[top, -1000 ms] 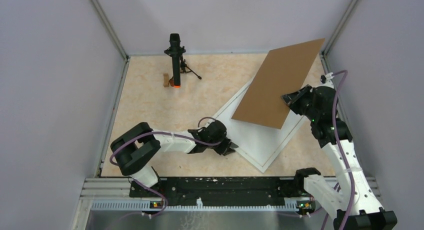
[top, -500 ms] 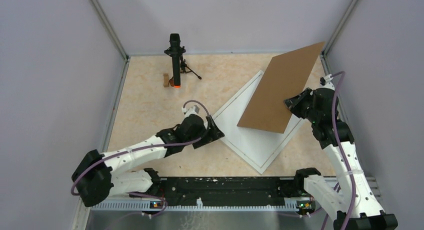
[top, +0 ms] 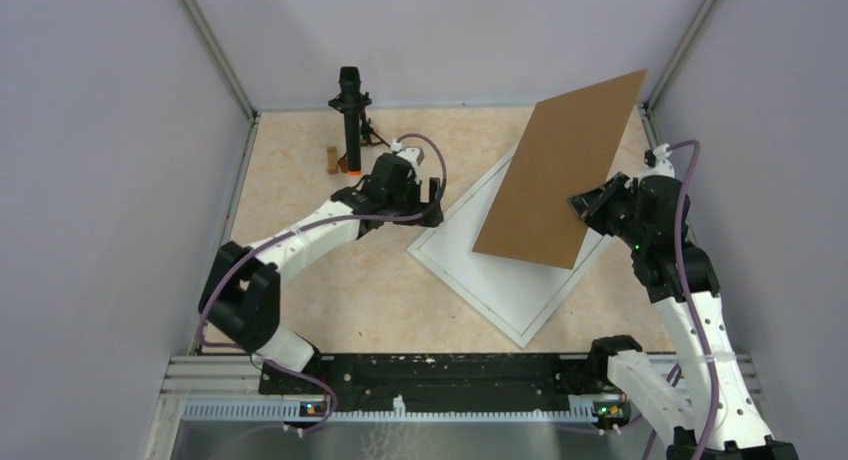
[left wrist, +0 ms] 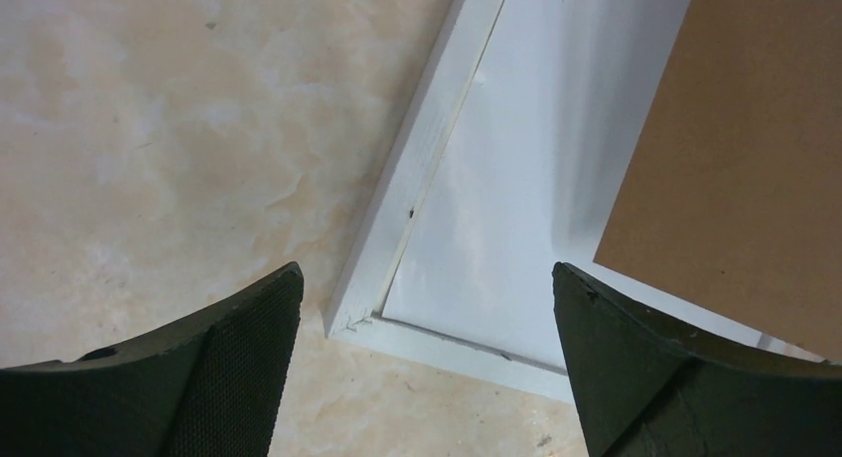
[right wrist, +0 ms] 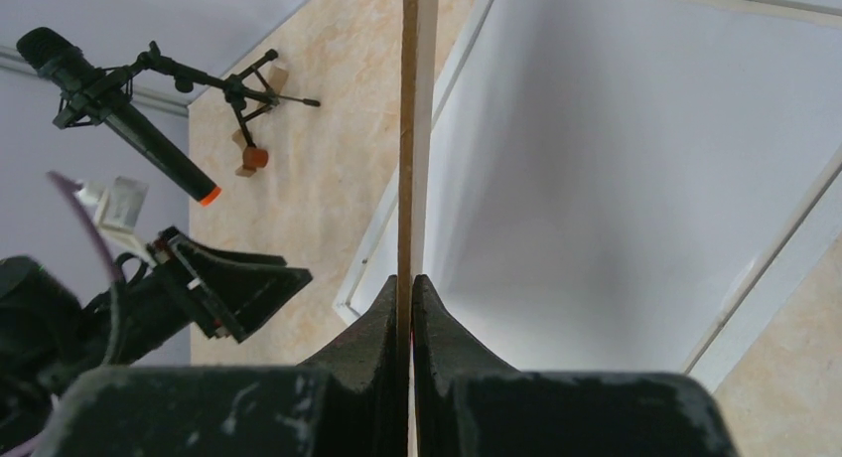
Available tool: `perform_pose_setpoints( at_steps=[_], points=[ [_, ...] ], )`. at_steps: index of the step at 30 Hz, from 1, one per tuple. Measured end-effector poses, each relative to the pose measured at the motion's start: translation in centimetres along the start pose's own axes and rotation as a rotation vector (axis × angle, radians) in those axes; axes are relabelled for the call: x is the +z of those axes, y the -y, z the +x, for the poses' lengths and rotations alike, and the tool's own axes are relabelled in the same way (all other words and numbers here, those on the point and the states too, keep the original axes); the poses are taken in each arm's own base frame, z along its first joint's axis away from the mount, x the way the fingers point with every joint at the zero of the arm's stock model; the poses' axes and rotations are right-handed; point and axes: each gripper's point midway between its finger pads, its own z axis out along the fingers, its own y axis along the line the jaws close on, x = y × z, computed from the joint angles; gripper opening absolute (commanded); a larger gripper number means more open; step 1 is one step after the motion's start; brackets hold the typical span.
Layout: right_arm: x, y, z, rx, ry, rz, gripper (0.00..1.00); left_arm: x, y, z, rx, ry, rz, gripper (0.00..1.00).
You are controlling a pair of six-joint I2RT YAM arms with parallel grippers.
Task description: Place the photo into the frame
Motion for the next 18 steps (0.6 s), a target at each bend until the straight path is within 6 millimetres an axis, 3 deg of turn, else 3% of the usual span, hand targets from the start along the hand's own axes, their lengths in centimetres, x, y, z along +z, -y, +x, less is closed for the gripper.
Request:
perform_pose_setpoints(
  at_steps=[2, 6, 11, 18],
  points=[
    [-0.1, -0.1, 0.1, -0.001, -0.005, -0.007, 0.00, 1.6, 0.1, 0.1, 0.037, -0.052, 0.005, 0.94],
    [-0.3, -0.2, 0.2, -0.006, -0.009, -0.016, 0.00, 4.8, -0.5, 1.0, 0.080, -0.149, -0.005, 0.79],
    [-0.8, -0.4, 0.0, -0.010, 0.009, -0.026, 0.00, 7.4, -1.8, 2.4, 0.093, -0.238, -0.021, 0.80],
    [-1.5, -0.5, -0.5, -0.012, 0.041, -0.033, 0.00, 9.4, -1.3, 2.2, 0.082, -0.270, 0.012, 0.74]
  ],
)
